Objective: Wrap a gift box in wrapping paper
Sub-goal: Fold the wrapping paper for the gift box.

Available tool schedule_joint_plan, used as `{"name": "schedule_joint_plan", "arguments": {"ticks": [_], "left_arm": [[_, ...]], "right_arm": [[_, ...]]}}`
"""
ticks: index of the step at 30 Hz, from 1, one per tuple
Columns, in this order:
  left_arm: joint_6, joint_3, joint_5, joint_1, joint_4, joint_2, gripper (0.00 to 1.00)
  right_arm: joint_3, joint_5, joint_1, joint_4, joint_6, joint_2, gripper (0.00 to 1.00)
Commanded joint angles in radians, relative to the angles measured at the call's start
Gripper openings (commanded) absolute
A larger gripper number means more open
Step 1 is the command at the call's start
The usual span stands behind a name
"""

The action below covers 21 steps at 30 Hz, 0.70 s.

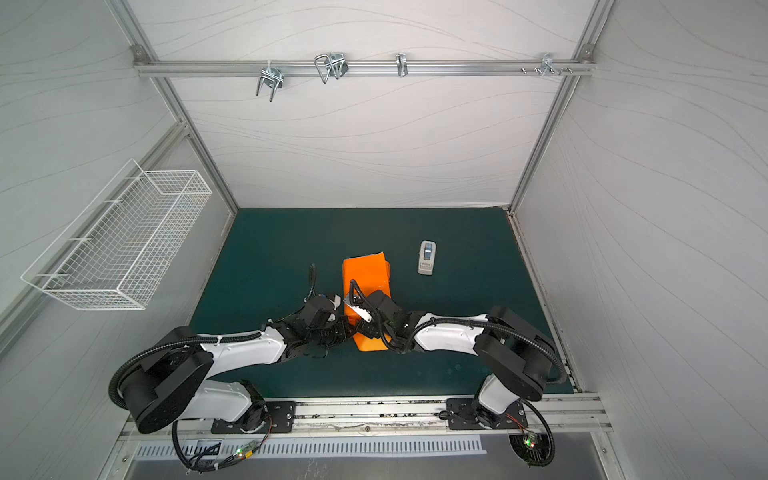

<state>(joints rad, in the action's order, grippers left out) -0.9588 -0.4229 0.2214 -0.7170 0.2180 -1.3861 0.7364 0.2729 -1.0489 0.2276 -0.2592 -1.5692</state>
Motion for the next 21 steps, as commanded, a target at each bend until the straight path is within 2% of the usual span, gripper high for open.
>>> {"name": "schedule_joint_plan", "arguments": {"ticks": [1, 8, 21], "left_arm": [[-0.04, 0.009, -0.015, -0.022, 0.076, -0.04, 0.02], [-0.082, 0.013, -0.03, -0.058, 0.115, -0.102, 0.01], [-0.103, 0.007, -0.033, -0.097, 0.048, -0.099, 0.02]], "right_arm": [[-0.037, -0.05, -0.013, -0.094, 0.018, -0.026, 0.81], [-0.037, -0.045, -0.018, -0.099, 0.018, -0.027, 0.81], [-0.041, -0.045, -0.019, -0.097, 0.02, -0.02, 0.81]]}}
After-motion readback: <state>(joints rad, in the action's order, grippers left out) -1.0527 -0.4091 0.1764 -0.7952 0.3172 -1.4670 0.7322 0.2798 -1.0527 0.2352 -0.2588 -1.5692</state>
